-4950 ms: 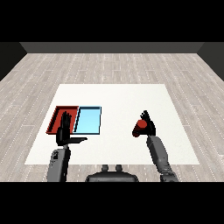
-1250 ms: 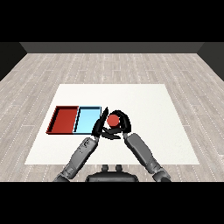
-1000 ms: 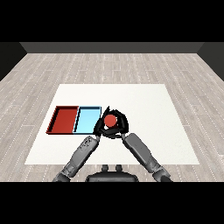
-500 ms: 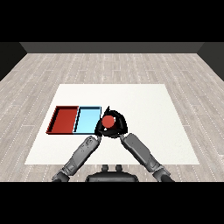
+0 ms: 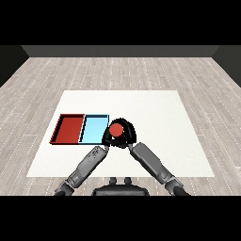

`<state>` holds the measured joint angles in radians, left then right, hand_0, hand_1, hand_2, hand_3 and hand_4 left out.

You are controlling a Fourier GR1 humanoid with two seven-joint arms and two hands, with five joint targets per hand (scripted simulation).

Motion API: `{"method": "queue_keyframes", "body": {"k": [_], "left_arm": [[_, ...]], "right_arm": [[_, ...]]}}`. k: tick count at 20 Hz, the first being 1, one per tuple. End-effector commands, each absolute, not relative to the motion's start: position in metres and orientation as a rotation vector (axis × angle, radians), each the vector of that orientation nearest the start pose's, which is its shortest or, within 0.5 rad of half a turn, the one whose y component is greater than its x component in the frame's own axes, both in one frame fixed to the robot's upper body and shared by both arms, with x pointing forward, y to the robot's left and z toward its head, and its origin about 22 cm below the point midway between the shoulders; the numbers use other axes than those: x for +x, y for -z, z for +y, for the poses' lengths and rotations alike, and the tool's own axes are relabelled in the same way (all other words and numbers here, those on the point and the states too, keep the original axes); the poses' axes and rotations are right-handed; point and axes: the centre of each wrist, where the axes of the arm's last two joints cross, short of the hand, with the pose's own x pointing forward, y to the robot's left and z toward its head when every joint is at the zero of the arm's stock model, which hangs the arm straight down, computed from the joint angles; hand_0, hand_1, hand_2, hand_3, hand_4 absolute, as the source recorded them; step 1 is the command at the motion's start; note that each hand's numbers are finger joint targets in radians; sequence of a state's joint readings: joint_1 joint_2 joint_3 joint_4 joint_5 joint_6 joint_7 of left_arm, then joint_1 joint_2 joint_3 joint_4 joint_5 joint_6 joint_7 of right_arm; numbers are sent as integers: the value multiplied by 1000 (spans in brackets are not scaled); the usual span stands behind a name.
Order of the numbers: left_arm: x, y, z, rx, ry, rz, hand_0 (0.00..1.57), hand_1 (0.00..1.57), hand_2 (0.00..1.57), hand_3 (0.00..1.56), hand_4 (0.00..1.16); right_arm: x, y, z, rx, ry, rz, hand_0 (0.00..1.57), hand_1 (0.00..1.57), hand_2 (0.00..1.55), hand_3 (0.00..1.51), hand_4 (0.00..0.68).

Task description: Pick the red can and put it in the red box

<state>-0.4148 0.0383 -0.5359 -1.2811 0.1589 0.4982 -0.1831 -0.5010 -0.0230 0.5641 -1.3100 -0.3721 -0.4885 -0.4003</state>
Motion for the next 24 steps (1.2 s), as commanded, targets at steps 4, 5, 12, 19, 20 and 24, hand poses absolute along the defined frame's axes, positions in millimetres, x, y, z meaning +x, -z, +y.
{"method": "queue_keyframes", "body": {"k": [4,5,12,19,20,24], "left_arm": [[290,-28,61,-56,189,-1800,1571,1571,1480,1360,855],[295,-19,53,-63,208,-1789,1571,1571,1494,1360,863],[284,-33,58,-94,149,-1817,1571,1571,1528,1424,885],[286,-31,58,-105,130,-1822,1571,1571,1569,1491,1140],[286,-31,58,-106,130,-1822,1571,1571,1569,1491,1140],[280,-24,67,-82,126,-1838,1571,1571,1569,1491,1140]], "right_arm": [[272,-57,-40,397,-74,-2005,1496,1496,1439,1387,560],[281,-61,-44,400,-63,-1978,1516,1516,1451,1393,549],[281,-48,-54,376,-63,-2019,1516,1516,1459,1396,549],[286,-64,-58,463,-79,-2007,0,0,0,0,0],[286,-65,-58,463,-79,-2007,0,0,0,0,0],[294,-66,-56,456,-87,-1989,0,0,0,0,0]]}}
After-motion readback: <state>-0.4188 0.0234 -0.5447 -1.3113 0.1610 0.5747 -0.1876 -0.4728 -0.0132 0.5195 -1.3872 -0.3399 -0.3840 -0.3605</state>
